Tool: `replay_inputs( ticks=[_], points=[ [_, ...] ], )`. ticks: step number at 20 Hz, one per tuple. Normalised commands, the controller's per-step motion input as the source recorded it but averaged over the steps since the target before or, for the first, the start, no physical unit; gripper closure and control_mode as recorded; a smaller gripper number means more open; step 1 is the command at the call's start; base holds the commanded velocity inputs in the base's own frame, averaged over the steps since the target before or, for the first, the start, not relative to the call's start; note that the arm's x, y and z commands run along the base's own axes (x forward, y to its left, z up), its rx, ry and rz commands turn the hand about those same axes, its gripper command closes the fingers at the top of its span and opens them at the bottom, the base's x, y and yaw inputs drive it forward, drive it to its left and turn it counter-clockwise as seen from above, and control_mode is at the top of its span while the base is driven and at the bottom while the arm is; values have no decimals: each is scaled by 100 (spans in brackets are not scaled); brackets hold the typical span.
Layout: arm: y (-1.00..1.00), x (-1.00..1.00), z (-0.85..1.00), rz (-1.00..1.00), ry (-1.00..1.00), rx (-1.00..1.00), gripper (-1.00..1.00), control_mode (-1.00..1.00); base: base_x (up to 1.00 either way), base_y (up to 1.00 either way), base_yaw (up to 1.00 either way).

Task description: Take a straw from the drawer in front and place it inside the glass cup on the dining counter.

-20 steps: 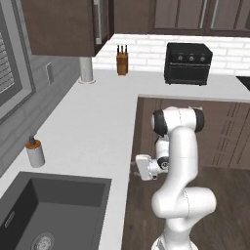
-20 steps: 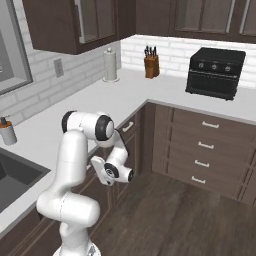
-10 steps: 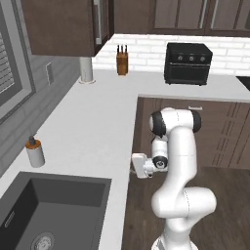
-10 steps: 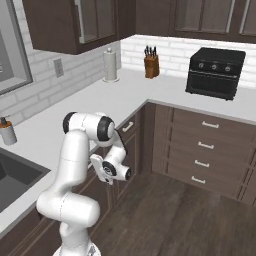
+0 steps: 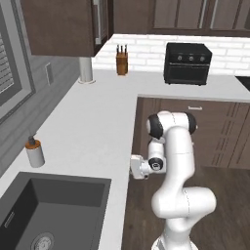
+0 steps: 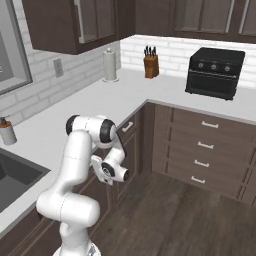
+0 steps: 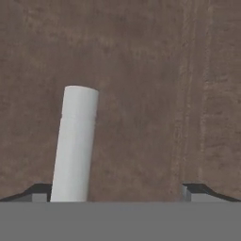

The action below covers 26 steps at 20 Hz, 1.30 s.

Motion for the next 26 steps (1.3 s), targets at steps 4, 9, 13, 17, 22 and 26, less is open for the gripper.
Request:
replay_inputs(
  ticks=[4, 9, 13, 17, 22, 26],
  points=[
    [27, 27, -40, -3, 0, -1, -100, -100, 0, 0, 0],
    [64, 28, -25, -12, 5, -17, 100, -100, 0, 0, 0],
    [90, 31, 0, -25, 23, -35, 100, -100, 0, 0, 0],
    [83, 36, 0, -24, 41, -42, 100, -100, 0, 0, 0],
    [82, 58, 10, -16, 67, -57, 100, -100, 0, 0, 0],
    [68, 60, 6, -3, 84, -74, 100, -100, 0, 0, 0]
  ],
)
